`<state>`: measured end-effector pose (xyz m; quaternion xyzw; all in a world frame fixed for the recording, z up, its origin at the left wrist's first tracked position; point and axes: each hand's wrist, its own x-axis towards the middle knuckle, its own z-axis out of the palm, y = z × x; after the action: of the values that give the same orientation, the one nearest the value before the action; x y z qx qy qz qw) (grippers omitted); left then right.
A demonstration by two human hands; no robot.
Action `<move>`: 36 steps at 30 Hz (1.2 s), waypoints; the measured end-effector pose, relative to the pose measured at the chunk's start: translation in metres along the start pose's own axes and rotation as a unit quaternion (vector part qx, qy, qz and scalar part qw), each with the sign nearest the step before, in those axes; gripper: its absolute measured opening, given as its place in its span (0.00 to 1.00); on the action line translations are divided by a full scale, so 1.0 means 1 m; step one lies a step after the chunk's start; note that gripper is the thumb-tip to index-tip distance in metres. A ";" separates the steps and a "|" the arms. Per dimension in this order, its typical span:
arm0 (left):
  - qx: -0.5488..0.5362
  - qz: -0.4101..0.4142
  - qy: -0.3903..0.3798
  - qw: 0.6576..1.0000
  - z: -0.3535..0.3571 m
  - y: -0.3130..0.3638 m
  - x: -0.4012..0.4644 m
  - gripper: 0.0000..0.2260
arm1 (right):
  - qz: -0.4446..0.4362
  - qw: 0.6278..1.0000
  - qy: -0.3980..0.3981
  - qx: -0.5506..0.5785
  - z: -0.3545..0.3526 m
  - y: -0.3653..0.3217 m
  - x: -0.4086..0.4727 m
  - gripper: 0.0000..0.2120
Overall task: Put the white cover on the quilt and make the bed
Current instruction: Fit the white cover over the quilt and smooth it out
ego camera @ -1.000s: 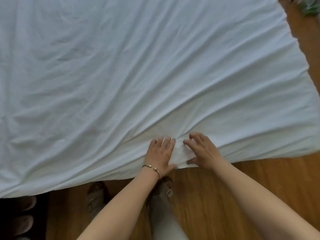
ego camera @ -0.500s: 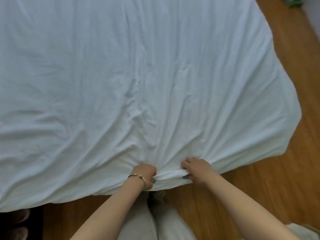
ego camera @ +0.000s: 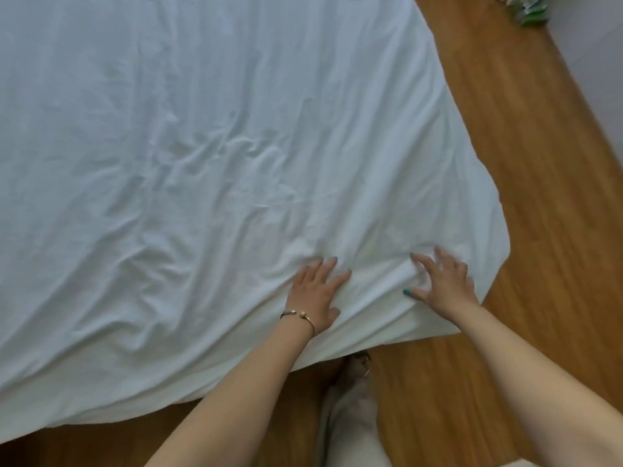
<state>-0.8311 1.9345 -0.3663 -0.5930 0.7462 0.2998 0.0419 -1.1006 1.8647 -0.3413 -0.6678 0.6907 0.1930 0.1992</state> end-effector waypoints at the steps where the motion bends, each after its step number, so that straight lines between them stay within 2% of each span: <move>1: 0.002 -0.018 0.001 1.000 -0.001 0.016 0.021 0.35 | -0.001 0.999 0.024 0.041 -0.006 0.010 0.015 0.35; 4: 0.003 -0.059 0.000 0.998 -0.001 0.074 0.076 0.39 | 0.038 0.984 0.086 0.149 -0.016 0.035 0.048 0.43; 7: 0.002 -0.116 0.024 0.993 0.007 0.125 0.107 0.44 | 0.043 0.953 0.049 0.295 -0.024 0.058 0.067 0.56; 10: -0.008 -0.150 0.044 0.988 0.010 0.155 0.124 0.45 | 0.032 0.930 0.035 0.365 -0.034 0.083 0.080 0.59; 12: -0.012 -0.156 0.043 0.987 0.006 0.163 0.137 0.46 | -0.005 0.938 -0.002 0.347 -0.046 0.090 0.089 0.56; 15: -0.026 -0.151 0.025 0.988 -0.007 0.166 0.159 0.49 | -0.083 0.957 -0.046 0.274 -0.057 0.084 0.098 0.48; 18: -0.072 -0.140 0.035 0.987 -0.027 0.170 0.183 0.52 | -0.097 0.949 -0.034 0.299 -0.067 0.082 0.098 0.42; 20: -0.075 -0.138 0.036 0.987 -0.035 0.177 0.194 0.56 | -0.131 0.952 -0.017 0.276 -0.067 0.102 0.095 0.38; 23: 0.007 -0.122 -0.051 0.991 -0.023 0.187 0.197 0.61 | -0.065 0.975 -0.077 0.198 -0.061 0.171 0.102 0.32; 25: 0.016 -0.141 -0.070 0.987 -0.007 0.199 0.199 0.59 | -0.031 0.981 -0.140 0.127 -0.061 0.219 0.113 0.29; 27: -0.038 -0.189 -0.046 0.980 0.000 0.219 0.208 0.52 | -0.037 0.971 -0.154 0.181 -0.063 0.242 0.125 0.27; 30: -0.078 -0.250 0.013 0.965 0.009 0.261 0.230 0.48 | -0.104 0.948 -0.055 0.295 -0.066 0.230 0.149 0.21; 32: -0.092 -0.305 0.105 0.942 0.013 0.286 0.244 0.46 | -0.150 0.930 -0.015 0.336 -0.070 0.205 0.168 0.19; 34: -0.120 -0.366 0.188 0.903 0.015 0.304 0.258 0.39 | -0.165 0.900 -0.051 0.400 -0.082 0.177 0.183 0.27; 36: -0.136 -0.411 0.199 0.879 0.012 0.318 0.269 0.33 | -0.173 0.879 -0.090 0.436 -0.098 0.158 0.197 0.39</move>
<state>-1.2036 1.7463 -0.3624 -0.8935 0.3797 0.2295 -0.0693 -1.2662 1.6512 -0.3628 -0.6019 0.5580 -0.1057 0.5614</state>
